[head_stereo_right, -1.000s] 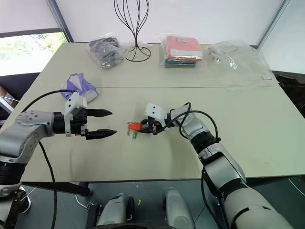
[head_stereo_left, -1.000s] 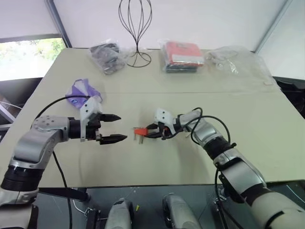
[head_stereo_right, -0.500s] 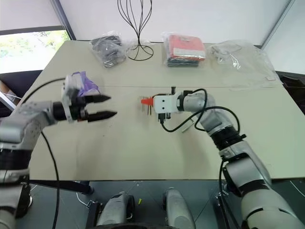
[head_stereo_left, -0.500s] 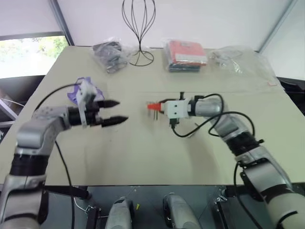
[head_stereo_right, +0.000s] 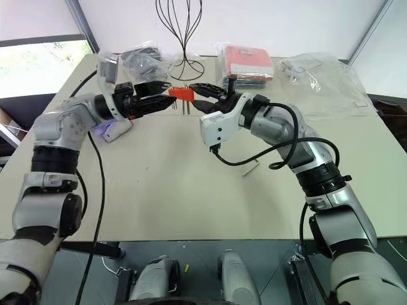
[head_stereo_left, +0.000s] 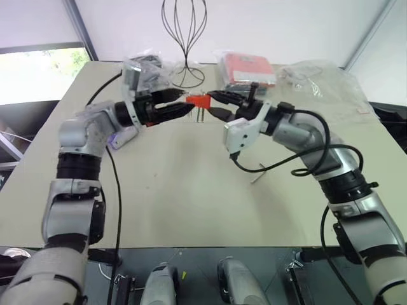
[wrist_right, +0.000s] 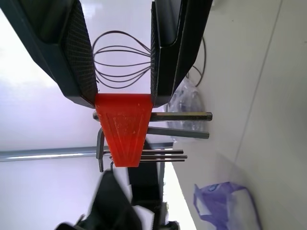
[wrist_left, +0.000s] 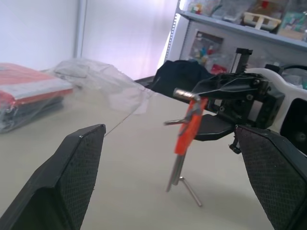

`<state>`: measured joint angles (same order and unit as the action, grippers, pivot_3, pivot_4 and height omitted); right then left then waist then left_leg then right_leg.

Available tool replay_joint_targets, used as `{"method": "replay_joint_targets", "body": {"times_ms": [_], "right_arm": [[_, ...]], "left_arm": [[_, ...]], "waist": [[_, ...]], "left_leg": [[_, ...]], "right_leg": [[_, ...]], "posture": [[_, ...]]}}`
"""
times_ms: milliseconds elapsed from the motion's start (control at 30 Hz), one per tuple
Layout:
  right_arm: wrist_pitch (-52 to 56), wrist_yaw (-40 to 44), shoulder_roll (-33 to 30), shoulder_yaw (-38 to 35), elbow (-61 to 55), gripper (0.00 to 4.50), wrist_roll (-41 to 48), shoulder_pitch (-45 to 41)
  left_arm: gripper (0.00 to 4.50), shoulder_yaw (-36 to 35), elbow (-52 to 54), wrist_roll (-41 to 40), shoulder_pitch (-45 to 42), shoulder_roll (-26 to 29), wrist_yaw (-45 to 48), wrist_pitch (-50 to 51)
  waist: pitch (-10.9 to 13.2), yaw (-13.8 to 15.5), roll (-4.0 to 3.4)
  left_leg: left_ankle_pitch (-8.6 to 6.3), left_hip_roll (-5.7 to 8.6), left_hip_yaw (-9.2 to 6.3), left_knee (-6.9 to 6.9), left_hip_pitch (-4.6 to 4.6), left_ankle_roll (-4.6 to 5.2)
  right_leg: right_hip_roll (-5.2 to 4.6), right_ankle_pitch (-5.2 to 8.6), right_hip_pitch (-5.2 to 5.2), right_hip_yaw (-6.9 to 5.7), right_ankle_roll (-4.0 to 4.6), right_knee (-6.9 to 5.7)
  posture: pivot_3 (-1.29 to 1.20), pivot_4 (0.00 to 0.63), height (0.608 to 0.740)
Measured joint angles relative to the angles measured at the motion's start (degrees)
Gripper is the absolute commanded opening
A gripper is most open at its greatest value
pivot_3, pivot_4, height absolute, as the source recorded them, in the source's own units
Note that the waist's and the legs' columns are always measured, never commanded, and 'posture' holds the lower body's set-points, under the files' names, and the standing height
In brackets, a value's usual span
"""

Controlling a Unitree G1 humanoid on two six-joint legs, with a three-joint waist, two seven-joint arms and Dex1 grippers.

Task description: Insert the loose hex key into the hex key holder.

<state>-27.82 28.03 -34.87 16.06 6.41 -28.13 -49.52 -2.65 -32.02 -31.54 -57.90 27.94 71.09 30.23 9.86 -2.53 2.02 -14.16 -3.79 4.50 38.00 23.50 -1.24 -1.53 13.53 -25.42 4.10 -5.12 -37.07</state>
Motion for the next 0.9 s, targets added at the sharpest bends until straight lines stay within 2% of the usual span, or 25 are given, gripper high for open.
{"method": "replay_joint_targets", "body": {"times_ms": [233,700,800,900], "right_arm": [[1.1,0.1,-0.1,-0.6,-1.2,1.00,-0.4,1.4],[-0.5,3.8,-2.0,-0.4,-2.9,1.00,-0.4,3.6],[-0.8,3.8,-1.9,-0.4,-2.9,1.00,-0.8,3.6],[-1.1,3.8,-1.9,-0.4,-2.9,1.00,-1.0,3.7]], "left_arm": [[4.50,1.3,-6.3,3.4,-3.4,-2.7,3.9,-4.8],[4.50,1.4,-7.8,5.4,-4.0,-3.5,8.4,-4.8],[3.68,1.4,-7.7,5.5,-4.1,-3.7,8.8,-4.6],[2.20,1.6,-7.0,5.6,-4.0,-3.8,9.2,-4.3]], "waist": [[0.0,0.0,0.01],[0.0,0.0,0.01],[0.0,0.0,0.01],[0.0,0.0,0.01]], "left_leg": [[0.00,0.00,0.00,-0.01,0.01,0.00],[0.00,0.00,-0.01,-0.01,0.01,0.00],[0.00,0.00,-0.01,-0.01,0.01,0.00],[0.00,0.00,-0.01,-0.01,0.01,0.00]], "right_leg": [[0.00,0.00,-0.01,0.00,0.00,0.01],[0.00,0.00,-0.01,0.01,0.00,0.00],[0.00,0.01,-0.01,0.01,0.00,0.00],[0.00,0.01,-0.01,0.01,0.00,0.00]], "posture": [[0.00,0.150,0.739],[0.00,0.150,0.739],[0.00,0.150,0.739],[0.00,0.150,0.739]]}}
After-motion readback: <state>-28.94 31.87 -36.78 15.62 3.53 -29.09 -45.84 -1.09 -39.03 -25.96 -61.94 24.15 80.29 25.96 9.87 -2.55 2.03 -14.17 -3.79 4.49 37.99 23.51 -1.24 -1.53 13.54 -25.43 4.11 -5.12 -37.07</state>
